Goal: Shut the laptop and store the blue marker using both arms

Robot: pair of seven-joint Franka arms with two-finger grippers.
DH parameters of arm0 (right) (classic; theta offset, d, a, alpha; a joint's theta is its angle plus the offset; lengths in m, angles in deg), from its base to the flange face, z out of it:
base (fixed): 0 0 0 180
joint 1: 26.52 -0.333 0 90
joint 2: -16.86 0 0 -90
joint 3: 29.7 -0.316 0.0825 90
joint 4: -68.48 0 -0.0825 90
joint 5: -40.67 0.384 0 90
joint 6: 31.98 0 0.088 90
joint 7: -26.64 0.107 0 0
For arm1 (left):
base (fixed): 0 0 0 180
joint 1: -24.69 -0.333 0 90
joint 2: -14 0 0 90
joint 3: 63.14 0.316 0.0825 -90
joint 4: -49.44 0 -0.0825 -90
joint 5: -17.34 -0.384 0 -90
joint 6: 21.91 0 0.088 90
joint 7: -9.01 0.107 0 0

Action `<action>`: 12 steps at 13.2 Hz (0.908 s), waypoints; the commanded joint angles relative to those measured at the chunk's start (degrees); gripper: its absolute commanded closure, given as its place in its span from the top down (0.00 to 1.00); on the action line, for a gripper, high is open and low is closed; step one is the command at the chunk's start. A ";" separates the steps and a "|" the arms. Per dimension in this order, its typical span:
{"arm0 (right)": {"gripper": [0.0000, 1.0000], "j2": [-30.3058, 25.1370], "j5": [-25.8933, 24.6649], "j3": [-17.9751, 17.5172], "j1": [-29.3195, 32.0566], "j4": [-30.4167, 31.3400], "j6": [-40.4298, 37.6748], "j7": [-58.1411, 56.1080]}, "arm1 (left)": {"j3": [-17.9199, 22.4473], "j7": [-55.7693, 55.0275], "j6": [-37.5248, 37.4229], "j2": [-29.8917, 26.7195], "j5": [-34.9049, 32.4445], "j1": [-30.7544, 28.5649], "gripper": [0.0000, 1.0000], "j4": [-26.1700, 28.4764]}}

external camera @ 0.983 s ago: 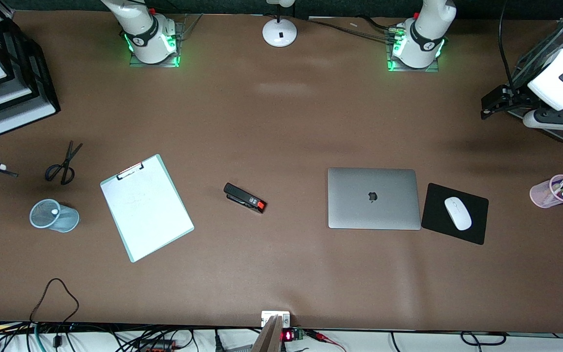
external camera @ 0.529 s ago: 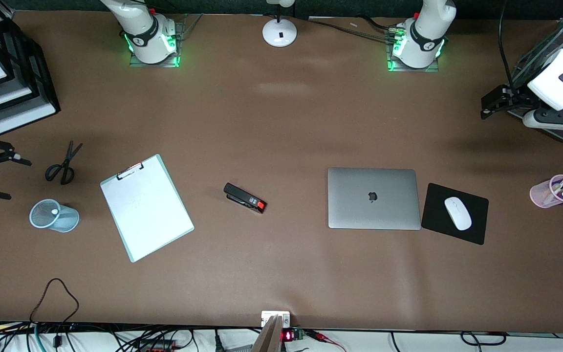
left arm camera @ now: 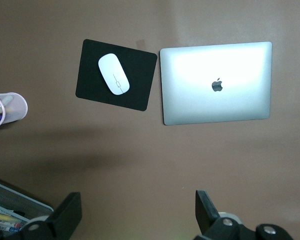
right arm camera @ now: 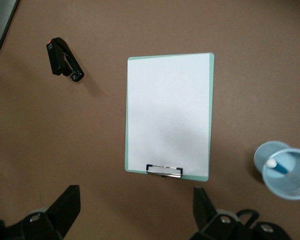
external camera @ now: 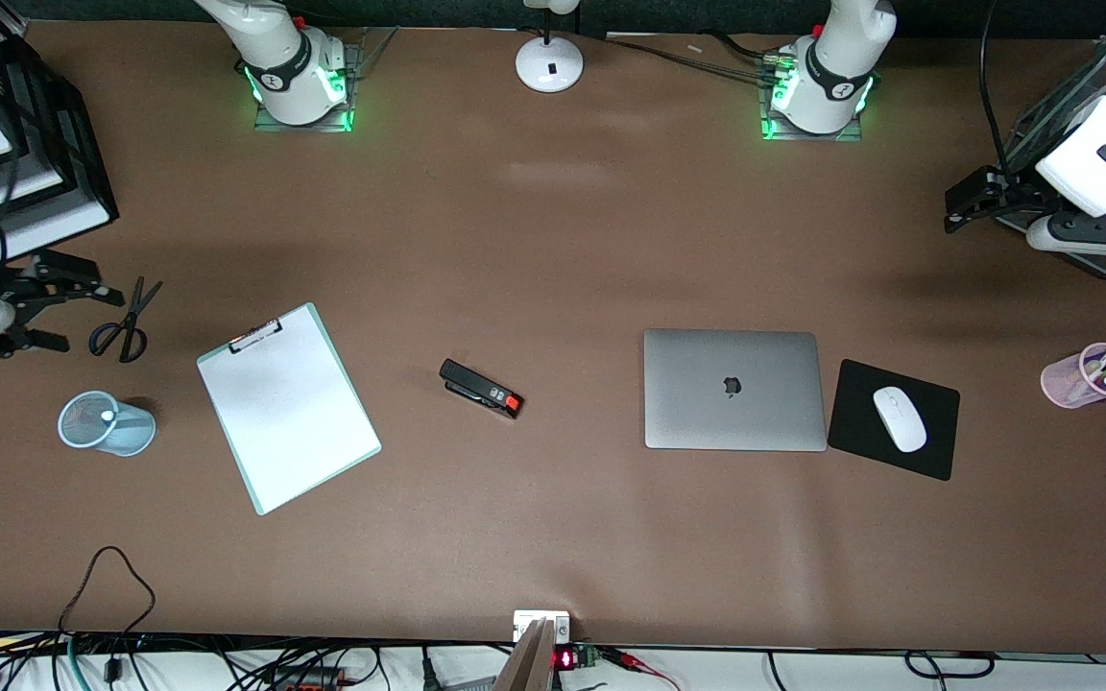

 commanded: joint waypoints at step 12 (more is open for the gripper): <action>1.00 -8.24 -18.37 2.98 -5.83 -3.22 -12.83 34.22 | 0.09 -0.28 -1.63 0.25 -0.12 0.17 1.00 -1.41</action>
